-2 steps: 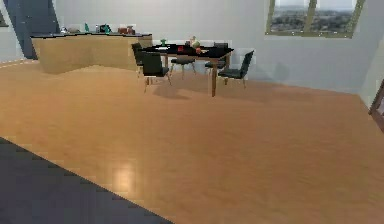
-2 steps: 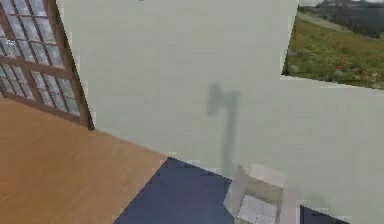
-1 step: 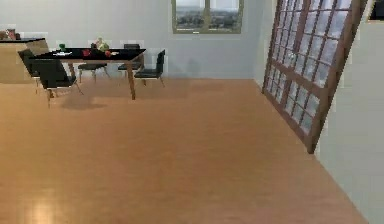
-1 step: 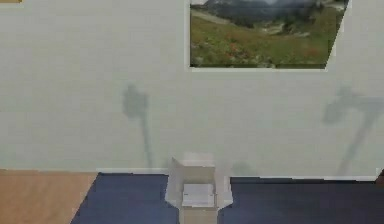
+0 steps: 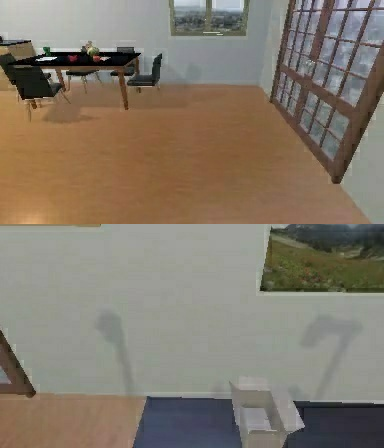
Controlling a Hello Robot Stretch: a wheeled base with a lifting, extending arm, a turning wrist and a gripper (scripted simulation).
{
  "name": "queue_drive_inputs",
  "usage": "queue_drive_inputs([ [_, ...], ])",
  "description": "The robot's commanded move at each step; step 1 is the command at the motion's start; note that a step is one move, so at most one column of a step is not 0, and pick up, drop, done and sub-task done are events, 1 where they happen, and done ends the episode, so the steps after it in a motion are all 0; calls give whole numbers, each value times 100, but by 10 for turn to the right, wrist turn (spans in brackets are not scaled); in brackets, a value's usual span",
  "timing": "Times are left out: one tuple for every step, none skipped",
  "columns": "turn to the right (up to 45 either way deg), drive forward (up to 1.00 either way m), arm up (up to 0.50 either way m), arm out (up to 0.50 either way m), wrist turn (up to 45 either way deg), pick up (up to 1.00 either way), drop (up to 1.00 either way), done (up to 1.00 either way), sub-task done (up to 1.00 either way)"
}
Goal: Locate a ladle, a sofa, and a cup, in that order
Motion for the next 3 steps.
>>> queue_drive_inputs([
  [-450, 0, 0, 0, 0, 0, 0, 0, 0],
  [-90, 0, 0, 0, 0, 0, 0, 0, 0],
  [0, 100, 0, 0, 0, 0, 0, 0, 0],
])
